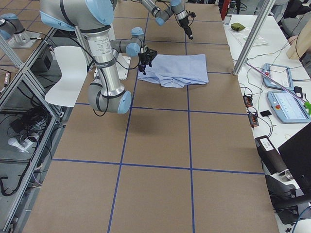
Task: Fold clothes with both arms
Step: 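Release the shirt and draw the left gripper back while the right hovers nearby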
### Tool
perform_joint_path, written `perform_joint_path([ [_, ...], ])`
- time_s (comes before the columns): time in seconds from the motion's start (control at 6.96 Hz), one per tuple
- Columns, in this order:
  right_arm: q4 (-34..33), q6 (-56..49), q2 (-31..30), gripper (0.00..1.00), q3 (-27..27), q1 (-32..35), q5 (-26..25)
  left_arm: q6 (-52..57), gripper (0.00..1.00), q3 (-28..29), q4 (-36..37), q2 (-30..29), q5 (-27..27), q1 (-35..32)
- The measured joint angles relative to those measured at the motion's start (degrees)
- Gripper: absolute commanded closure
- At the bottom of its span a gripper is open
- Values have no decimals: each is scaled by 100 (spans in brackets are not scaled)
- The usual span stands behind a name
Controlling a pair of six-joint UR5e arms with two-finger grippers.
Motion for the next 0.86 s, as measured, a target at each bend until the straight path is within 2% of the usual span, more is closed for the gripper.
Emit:
perform_joint_path([
  [0.29, -87, -937, 161, 0, -349, -75, 30, -3, 36, -47, 0, 70, -2, 0],
  [0.57, -230, -1360, 454, 0, -685, -108, 48, -8, 36, -37, -1, 81, 3, 7],
  [0.86, -477, -1879, 251, 0, -553, -134, 53, -11, 36, -3, -3, 83, -1, 19],
])
